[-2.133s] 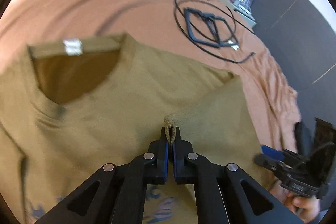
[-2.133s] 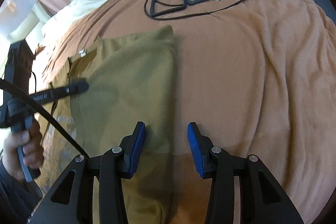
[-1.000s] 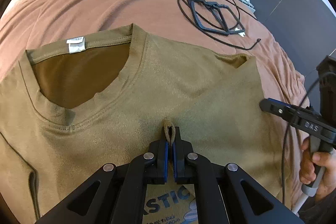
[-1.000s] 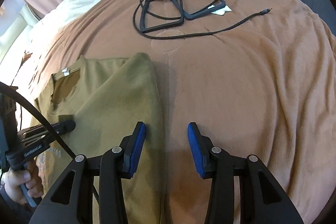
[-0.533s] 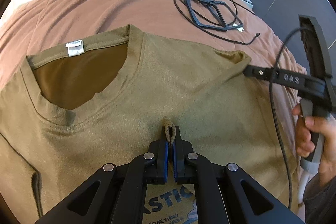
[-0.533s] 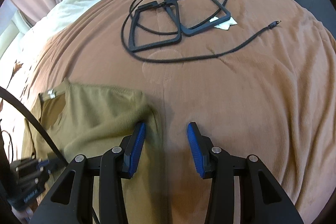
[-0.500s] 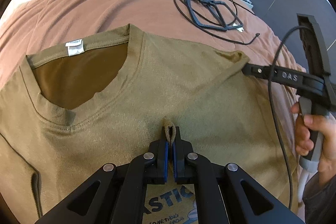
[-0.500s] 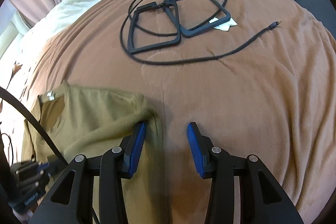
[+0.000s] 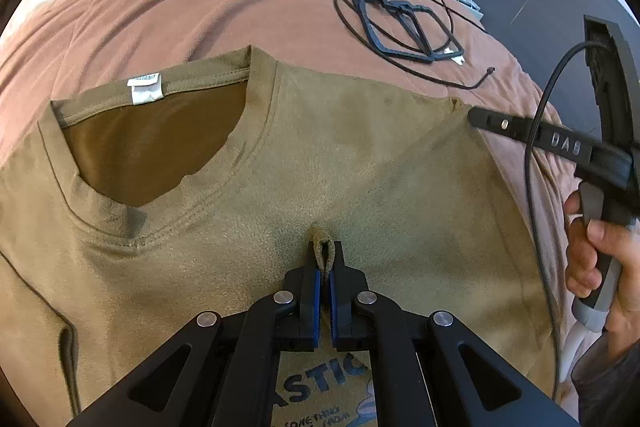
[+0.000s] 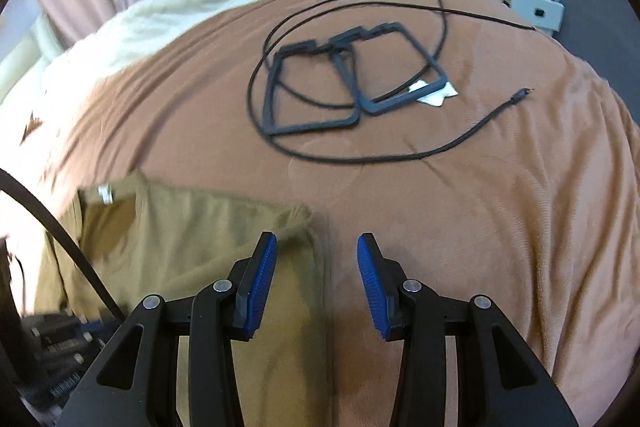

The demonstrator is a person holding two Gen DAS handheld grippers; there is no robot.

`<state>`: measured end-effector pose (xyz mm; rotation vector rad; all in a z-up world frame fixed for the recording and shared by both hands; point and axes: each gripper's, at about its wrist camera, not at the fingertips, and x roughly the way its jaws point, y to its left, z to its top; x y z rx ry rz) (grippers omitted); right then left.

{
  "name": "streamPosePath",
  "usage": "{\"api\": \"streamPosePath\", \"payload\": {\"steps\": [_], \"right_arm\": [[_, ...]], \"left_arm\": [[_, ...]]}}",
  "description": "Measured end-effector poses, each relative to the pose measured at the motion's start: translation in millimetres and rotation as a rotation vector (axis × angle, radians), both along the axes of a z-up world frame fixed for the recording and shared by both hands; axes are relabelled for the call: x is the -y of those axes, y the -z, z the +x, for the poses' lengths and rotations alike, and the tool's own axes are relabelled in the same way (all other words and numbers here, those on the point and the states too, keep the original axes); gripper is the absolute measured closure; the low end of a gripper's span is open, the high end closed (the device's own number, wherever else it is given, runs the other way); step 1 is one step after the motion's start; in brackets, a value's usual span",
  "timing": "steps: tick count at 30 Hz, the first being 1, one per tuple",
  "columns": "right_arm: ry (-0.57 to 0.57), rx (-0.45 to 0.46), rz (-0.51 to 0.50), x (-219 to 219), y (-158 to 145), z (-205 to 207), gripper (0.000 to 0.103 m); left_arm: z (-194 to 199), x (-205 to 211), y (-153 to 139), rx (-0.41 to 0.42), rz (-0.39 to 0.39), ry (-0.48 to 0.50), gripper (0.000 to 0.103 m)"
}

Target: Fold small clothes

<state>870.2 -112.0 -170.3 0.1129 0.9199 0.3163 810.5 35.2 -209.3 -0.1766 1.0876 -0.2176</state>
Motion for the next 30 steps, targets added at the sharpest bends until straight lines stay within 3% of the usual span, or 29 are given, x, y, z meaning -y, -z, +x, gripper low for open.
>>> {"api": "streamPosePath", "payload": {"steps": [5,9,17,20,22,24,27,30], "right_arm": [[0.028,-0.017,-0.044,-2.3,12.1,10.9,0.063],[0.079,-0.010,-0.025,1.2,16.7,20.1,0.063],[0.089,-0.003,-0.081,-1.7,13.1,9.1,0.063],[0.047,-0.024,-0.061,5.1,7.5,-2.6,0.062],[0.019,-0.032,-0.061,9.1,3.7,-12.5,0.062],[-0.018,-0.046,-0.061,10.5,0.0,-27.2,0.061],[-0.059,-0.055,-0.068,11.9,-4.0,-43.6,0.047],[-0.094,-0.059,-0.095,15.0,-8.7,-63.4,0.044]], "left_arm": [[3.8,3.5,0.3,0.009,0.015,0.003,0.100],[9.0,2.8,2.7,0.014,0.002,-0.001,0.100],[6.9,2.2,0.1,0.010,0.014,-0.013,0.096],[0.6,2.5,-4.7,0.002,0.024,-0.027,0.082],[-5.1,4.1,-7.9,0.002,0.021,-0.032,0.058],[-12.2,7.1,-11.4,0.010,0.025,-0.033,0.048],[-22.0,12.8,-12.0,-0.001,0.028,-0.028,0.047],[-33.4,20.6,-11.0,-0.013,0.034,-0.024,0.047]]}}
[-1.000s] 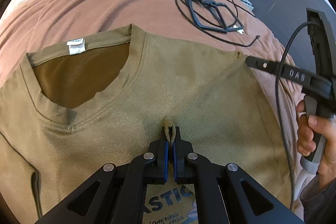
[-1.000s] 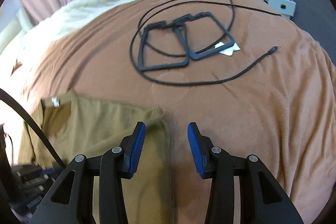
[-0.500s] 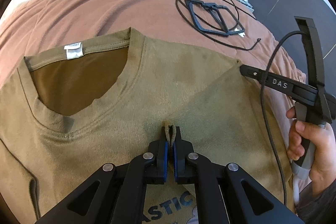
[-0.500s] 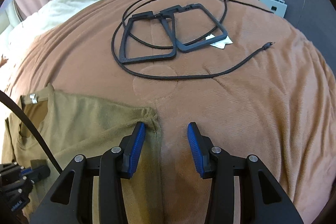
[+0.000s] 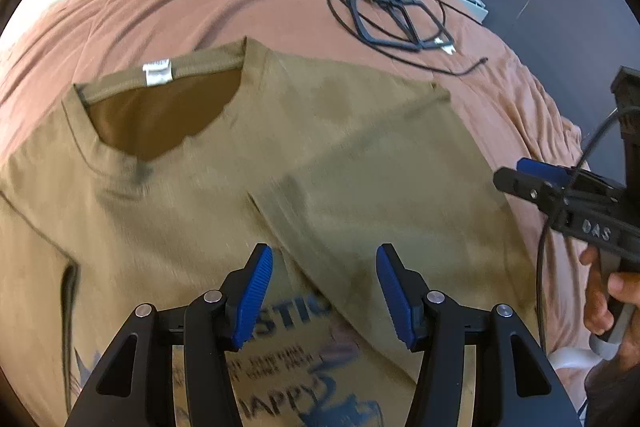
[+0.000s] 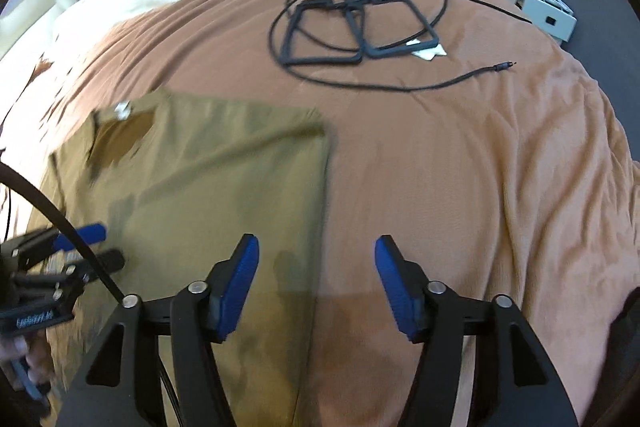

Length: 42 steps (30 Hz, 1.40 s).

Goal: Fold small clothes
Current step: 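Open the left tool and release the shirt fabric, then raise both tools and move them toward the hem of the T-shirt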

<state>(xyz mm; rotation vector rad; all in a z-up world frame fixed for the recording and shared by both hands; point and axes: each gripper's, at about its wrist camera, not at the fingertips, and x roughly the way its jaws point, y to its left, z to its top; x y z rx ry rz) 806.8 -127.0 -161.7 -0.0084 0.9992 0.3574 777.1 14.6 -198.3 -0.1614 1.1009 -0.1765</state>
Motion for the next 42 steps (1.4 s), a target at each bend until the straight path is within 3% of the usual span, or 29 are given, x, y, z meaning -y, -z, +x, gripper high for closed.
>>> {"api": "streamPosePath", "payload": {"steps": [10,14,27,34,38,42], "right_arm": [[-0.028,-0.054,-0.053,14.3,4.5,-54.2,0.044],[-0.048,-0.073,-0.133,13.0,13.9,-70.6,0.044],[0.074,0.004,-0.210,15.2,-0.5,-111.6,0.044],[0.083,0.037,-0.161,24.7,-19.8,-153.2,0.043],[0.078,0.068,-0.131,29.3,-49.2,-181.9,0.043],[0.078,0.085,-0.108,40.3,-80.6,-212.9,0.043]], "left_arm": [[-40.6,25.2,3.0,-0.028,0.028,0.023,0.047],[-56.5,27.7,3.8,-0.026,0.015,0.014,0.047],[-100.5,36.7,0.3,-0.016,-0.003,0.040,0.047],[-127.9,18.1,-19.6,0.013,-0.018,0.004,0.047],[-147.1,9.4,-46.8,0.040,-0.005,0.001,0.046],[-172.1,1.1,-79.7,0.070,-0.002,0.001,0.037]]}}
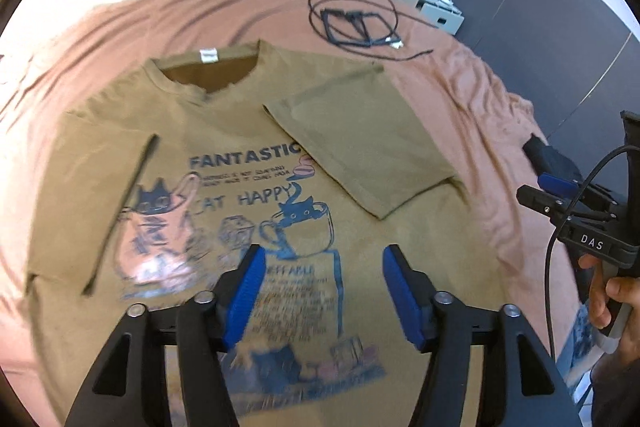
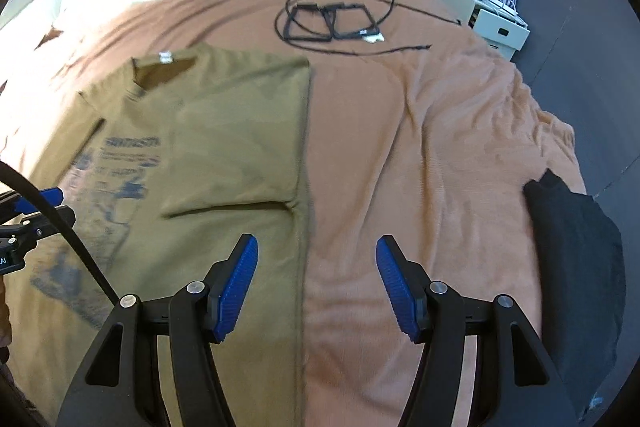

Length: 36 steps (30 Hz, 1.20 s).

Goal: Fold small clothes
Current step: 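Raise both tools and move them toward the hem of the T-shirt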

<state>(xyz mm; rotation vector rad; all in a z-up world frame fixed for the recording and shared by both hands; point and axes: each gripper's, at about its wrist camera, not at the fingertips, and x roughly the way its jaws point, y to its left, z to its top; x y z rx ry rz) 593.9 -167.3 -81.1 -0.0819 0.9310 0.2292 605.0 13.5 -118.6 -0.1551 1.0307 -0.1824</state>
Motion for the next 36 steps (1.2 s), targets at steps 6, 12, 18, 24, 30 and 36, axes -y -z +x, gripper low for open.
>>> {"api": "streamPosePath", "payload": {"steps": [6,12,18,24,30,36], "right_arm": [[0.017,0.043,0.044,19.1,-53.7,-52.7,0.023],[0.067,0.083,0.033,32.0,-93.9,-104.6,0.015],[0.057,0.108,0.070,31.6,-128.7,-149.7,0.012],[0.025,0.108,0.082,35.6,-147.8,-184.7,0.012],[0.020,0.129,0.071,40.9,-162.0,-218.7,0.010],[0.037,0.196,0.048,45.3,-170.0,-265.8,0.000]], "left_arm": [[-46.2,-17.2,-62.6,0.089,0.010,-0.009,0.013],[-84.9,-42.6,-112.3,0.157,0.045,-0.048,0.003],[-125.7,-68.8,-146.6,0.204,0.036,-0.109,0.001],[-168.6,-85.0,-174.8,0.249,0.033,-0.139,0.001],[-216.1,-98.9,-195.6,0.300,0.034,-0.167,0.001],[-272.2,-104.5,-199.3,0.349,0.089,-0.180,0.001]]}}
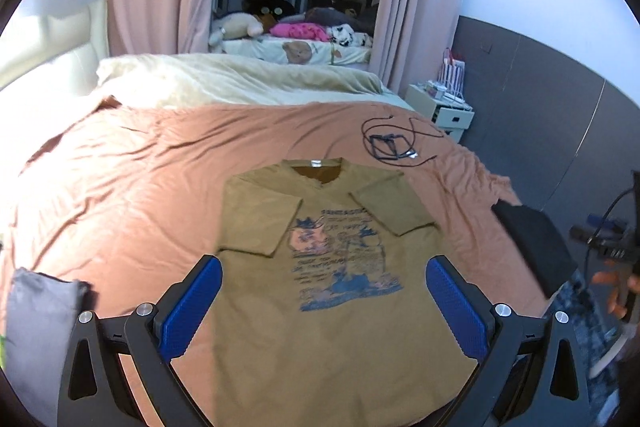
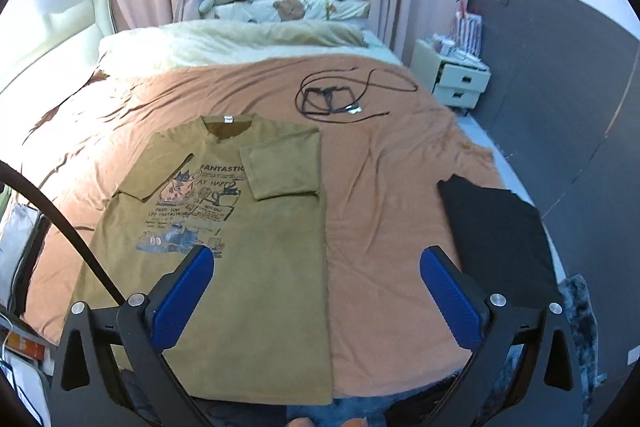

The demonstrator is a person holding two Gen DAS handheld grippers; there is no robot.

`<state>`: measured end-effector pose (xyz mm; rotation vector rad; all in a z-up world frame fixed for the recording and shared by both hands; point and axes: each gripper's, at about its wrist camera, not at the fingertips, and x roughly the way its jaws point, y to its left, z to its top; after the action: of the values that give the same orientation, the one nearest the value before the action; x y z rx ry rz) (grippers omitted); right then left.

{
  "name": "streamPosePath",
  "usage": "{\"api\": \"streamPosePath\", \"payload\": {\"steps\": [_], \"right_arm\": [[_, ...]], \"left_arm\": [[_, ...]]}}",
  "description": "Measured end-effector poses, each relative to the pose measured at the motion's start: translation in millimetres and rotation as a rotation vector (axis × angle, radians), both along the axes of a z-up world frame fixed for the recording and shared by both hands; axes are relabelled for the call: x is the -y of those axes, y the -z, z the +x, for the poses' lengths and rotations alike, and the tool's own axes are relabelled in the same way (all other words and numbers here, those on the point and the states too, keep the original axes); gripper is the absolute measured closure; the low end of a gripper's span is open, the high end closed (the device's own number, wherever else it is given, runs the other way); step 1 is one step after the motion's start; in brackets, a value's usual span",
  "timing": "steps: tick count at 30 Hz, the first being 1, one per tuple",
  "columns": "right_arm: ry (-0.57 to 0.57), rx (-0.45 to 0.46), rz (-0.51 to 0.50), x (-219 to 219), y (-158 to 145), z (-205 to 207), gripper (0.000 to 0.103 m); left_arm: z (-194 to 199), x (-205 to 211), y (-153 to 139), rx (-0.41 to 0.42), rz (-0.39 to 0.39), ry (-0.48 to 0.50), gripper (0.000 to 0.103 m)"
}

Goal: Fold small clothes
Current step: 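Raise both tools and move them toward the hem of the T-shirt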

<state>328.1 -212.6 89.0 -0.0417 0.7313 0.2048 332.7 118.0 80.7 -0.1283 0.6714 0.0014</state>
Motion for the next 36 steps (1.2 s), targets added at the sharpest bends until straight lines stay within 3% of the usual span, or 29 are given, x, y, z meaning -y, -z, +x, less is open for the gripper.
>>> {"api": "streamPosePath", "payload": {"steps": [10,17,24,36], "right_arm": [[-0.009,0.011,0.056,16.6,17.6,-58.9,0.000],[-0.028,0.027,0.049,24.6,28.3,-85.9,0.000],[-0.027,0.099,-0.001,17.7,48.2,-118.0,0.000],[-0.066,0.159,0.034,12.3,91.0,-163.0,0.000]], "left_arm": [[-82.4,-5.2,16.9,0.050,0.062,-0.019,0.001],[-120.4,-15.6,23.2,0.099,0.002,-0.043,0.001],[-159.8,-13.9,37.6,0.143,0.020,-0.056,0.001],[-200.5,-23.8,75.8,0.149,-0.034,-0.116,0.001]]}}
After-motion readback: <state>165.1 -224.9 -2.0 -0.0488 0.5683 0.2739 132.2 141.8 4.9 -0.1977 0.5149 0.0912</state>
